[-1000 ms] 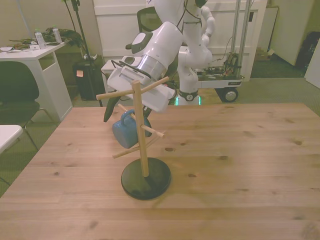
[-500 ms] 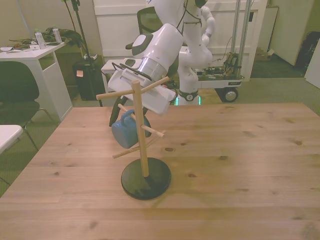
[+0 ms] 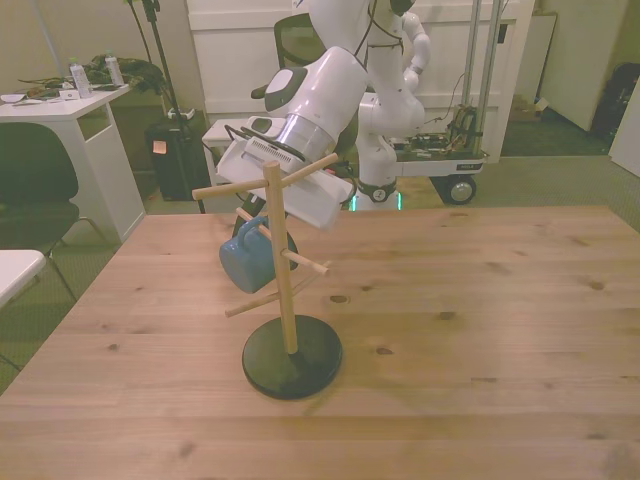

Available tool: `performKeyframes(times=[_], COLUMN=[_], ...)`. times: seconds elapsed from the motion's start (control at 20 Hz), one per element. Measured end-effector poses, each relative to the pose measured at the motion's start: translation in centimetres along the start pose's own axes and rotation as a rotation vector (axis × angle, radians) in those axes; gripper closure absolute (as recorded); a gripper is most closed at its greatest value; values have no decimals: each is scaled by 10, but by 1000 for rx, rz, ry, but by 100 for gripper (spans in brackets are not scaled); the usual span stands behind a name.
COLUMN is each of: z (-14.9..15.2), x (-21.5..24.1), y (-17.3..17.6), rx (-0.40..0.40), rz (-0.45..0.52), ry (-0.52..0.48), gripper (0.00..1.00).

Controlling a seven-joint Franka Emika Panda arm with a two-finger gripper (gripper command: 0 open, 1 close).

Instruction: Unload the mug

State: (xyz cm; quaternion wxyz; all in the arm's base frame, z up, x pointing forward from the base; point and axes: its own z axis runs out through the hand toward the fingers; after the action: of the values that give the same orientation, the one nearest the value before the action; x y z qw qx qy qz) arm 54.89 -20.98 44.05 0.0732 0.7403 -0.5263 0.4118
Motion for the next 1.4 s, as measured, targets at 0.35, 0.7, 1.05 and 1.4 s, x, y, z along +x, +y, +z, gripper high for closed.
performKeyframes(times=[0.35,0.7,1.05,1.4], z=[-4,-12,-32,-46], x=[4,5,6,10], y=[-3,-6,-5,-3], rx=[8,22,42,54], rz=[4,8,25,46], ry=[8,12,16,21], gripper=[100,100,100,100])
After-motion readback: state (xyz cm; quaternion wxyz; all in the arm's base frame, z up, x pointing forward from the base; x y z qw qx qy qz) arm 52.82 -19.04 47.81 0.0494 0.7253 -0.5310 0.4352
